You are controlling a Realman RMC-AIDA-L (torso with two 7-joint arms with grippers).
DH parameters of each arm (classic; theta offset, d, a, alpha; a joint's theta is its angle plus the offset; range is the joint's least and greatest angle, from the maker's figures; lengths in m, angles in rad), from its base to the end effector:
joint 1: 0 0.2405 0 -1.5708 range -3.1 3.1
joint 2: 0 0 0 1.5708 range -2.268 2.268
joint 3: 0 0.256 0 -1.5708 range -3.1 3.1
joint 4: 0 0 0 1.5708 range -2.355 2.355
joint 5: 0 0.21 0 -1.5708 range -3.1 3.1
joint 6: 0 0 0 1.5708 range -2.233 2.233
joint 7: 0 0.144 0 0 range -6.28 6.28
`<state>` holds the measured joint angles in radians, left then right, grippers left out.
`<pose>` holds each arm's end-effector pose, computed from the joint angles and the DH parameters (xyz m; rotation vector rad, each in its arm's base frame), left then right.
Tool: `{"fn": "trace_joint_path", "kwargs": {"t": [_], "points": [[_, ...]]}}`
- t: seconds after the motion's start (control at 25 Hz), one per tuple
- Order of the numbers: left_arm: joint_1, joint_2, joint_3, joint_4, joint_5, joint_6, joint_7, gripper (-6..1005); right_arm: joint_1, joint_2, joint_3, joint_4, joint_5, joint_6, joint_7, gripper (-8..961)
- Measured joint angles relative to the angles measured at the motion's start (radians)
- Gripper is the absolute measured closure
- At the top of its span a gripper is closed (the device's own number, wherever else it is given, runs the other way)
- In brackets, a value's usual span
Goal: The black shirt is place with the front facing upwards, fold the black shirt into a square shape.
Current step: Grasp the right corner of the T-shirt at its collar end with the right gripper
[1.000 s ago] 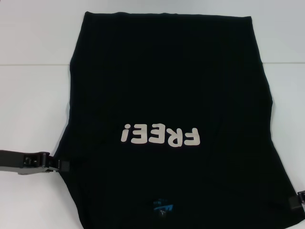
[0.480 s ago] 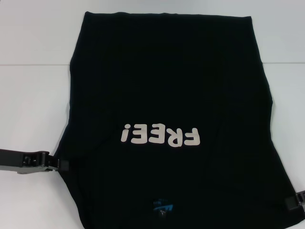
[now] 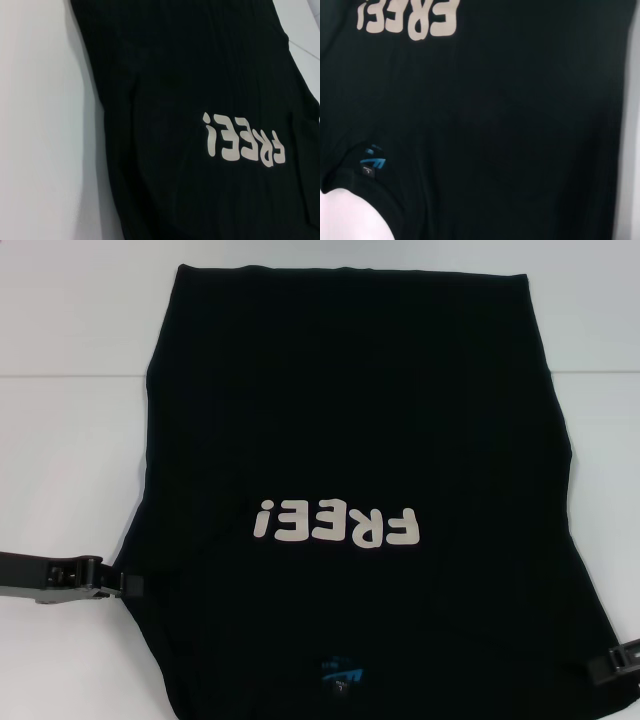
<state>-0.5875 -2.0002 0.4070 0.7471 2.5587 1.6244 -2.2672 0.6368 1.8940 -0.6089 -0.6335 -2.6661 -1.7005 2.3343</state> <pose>-0.3215 0.3249 0.0509 -2.2630 -1.8396 -0.2909 0.3272 0.3165 0.0594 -2.3701 1.9225 -0.1571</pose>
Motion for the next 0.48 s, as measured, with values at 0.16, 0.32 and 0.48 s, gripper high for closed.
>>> {"fn": "trace_joint_path", "kwargs": {"t": [0.16, 0.32, 0.48], "points": [[0.0, 0.0, -0.001, 0.0, 0.0, 0.0, 0.0, 966, 0.013, 0.009, -0.001, 0.008, 0.0, 0.0, 0.0, 46], [-0.001, 0.0, -0.002, 0.0, 0.0, 0.0, 0.0, 966, 0.038, 0.019, -0.003, 0.029, 0.0, 0.001, -0.001, 50], [-0.003, 0.001, -0.003, 0.0, -0.001, 0.0, 0.0, 966, 0.055, 0.029, -0.02, 0.037, 0.0, 0.01, 0.0, 54]]}}
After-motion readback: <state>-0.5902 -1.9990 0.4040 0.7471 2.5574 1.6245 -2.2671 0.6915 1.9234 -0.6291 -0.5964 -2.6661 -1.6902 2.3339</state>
